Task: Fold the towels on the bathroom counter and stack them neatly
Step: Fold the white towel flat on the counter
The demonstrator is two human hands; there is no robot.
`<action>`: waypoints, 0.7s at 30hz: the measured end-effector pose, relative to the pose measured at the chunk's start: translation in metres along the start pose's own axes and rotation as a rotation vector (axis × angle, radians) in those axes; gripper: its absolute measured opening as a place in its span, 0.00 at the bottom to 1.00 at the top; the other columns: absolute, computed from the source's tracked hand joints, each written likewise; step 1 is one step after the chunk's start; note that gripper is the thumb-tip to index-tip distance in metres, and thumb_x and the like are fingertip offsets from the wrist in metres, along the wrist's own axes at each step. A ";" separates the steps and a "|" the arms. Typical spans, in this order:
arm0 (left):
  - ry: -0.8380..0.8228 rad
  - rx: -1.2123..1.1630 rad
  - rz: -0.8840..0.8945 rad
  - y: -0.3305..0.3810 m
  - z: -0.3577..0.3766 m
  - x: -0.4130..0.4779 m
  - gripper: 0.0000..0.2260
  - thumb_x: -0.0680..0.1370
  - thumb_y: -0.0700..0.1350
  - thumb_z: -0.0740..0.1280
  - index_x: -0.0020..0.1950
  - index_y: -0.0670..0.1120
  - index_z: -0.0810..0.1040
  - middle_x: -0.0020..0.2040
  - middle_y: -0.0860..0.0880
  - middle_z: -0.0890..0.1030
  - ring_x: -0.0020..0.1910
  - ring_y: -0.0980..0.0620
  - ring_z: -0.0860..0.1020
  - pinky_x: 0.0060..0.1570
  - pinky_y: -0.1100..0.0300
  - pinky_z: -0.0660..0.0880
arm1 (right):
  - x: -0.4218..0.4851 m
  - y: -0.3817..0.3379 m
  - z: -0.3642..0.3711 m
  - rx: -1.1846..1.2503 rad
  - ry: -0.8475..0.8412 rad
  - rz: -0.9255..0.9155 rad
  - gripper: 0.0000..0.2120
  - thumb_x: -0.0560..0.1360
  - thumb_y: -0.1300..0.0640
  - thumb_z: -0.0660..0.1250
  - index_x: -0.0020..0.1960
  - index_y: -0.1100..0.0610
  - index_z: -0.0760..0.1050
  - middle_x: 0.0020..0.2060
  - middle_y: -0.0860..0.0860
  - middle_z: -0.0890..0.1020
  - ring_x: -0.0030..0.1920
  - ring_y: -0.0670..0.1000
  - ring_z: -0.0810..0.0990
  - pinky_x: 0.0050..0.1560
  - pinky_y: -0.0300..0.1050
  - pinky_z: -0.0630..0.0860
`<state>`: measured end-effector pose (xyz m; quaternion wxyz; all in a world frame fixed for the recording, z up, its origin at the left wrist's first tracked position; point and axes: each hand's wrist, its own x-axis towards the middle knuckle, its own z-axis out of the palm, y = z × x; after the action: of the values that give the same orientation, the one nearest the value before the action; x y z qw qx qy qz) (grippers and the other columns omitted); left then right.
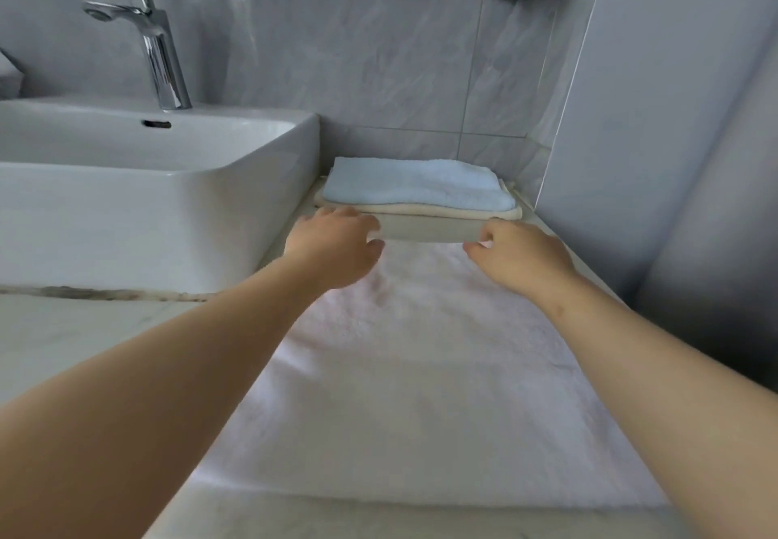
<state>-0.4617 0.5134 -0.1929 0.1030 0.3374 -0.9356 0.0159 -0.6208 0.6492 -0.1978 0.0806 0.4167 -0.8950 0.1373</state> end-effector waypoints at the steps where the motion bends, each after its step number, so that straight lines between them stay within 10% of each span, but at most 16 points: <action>1: 0.001 0.007 0.016 -0.001 0.007 0.002 0.21 0.81 0.56 0.52 0.74 0.53 0.61 0.74 0.50 0.63 0.72 0.47 0.61 0.68 0.50 0.59 | 0.002 -0.001 0.006 -0.017 0.020 -0.039 0.16 0.78 0.44 0.55 0.52 0.54 0.74 0.52 0.50 0.77 0.57 0.54 0.74 0.50 0.46 0.62; 5: -0.203 -0.026 -0.084 -0.010 0.037 0.005 0.26 0.79 0.63 0.47 0.76 0.56 0.53 0.77 0.50 0.55 0.76 0.46 0.50 0.72 0.45 0.47 | 0.011 0.011 0.033 -0.051 -0.284 0.020 0.30 0.77 0.35 0.46 0.75 0.46 0.55 0.76 0.46 0.56 0.76 0.51 0.51 0.71 0.53 0.51; 13: -0.246 -0.003 -0.188 -0.021 0.040 0.013 0.33 0.76 0.69 0.44 0.77 0.56 0.50 0.77 0.44 0.50 0.76 0.44 0.45 0.72 0.46 0.46 | 0.017 0.025 0.039 -0.056 -0.262 0.183 0.39 0.75 0.31 0.44 0.77 0.54 0.48 0.77 0.51 0.50 0.76 0.52 0.46 0.73 0.51 0.46; 21: -0.205 -0.049 -0.067 -0.009 0.025 -0.007 0.22 0.82 0.51 0.47 0.77 0.50 0.50 0.78 0.49 0.51 0.76 0.47 0.46 0.73 0.45 0.46 | -0.017 0.000 0.015 0.082 -0.332 0.026 0.31 0.79 0.38 0.50 0.77 0.51 0.52 0.77 0.48 0.51 0.77 0.51 0.46 0.74 0.54 0.47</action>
<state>-0.4557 0.5082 -0.2187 0.0156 0.3656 -0.9296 -0.0451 -0.6102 0.6568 -0.2166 -0.0870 0.4251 -0.8949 0.1040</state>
